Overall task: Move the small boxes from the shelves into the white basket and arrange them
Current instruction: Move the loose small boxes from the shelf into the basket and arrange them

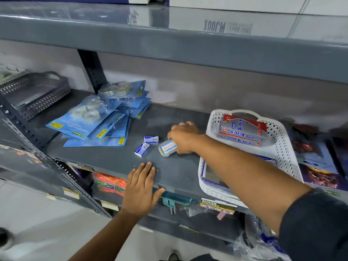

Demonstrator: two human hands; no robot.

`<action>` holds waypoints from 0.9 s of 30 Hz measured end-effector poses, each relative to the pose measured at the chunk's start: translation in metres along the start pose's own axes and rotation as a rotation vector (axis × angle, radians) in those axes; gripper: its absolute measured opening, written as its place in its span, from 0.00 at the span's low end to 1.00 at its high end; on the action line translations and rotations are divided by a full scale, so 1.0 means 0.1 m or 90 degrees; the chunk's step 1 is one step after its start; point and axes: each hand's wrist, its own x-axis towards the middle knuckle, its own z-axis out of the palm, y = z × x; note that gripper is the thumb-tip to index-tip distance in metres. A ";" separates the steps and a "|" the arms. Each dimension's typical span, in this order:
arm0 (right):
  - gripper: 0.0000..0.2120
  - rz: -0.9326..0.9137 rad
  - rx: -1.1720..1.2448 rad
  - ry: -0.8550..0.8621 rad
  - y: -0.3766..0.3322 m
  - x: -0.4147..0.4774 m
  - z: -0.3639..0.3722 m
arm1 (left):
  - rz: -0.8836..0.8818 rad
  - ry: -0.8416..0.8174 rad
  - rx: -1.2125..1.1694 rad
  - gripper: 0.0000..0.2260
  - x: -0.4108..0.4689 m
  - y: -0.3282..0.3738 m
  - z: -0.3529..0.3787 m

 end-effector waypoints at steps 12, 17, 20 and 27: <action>0.19 0.212 0.267 0.072 0.80 -1.40 -0.24 | -0.019 -0.035 -0.007 0.31 -0.02 0.01 -0.04; 0.21 0.231 0.271 -0.044 0.68 -1.76 0.11 | -0.022 -0.043 -0.016 0.31 -0.02 0.00 -0.03; 0.23 0.240 0.291 -0.062 0.59 -1.77 0.29 | -0.022 -0.046 -0.016 0.30 -0.02 0.01 -0.05; 0.25 0.249 0.341 -0.041 0.55 -1.77 0.50 | -0.024 -0.069 0.002 0.31 -0.02 0.01 -0.06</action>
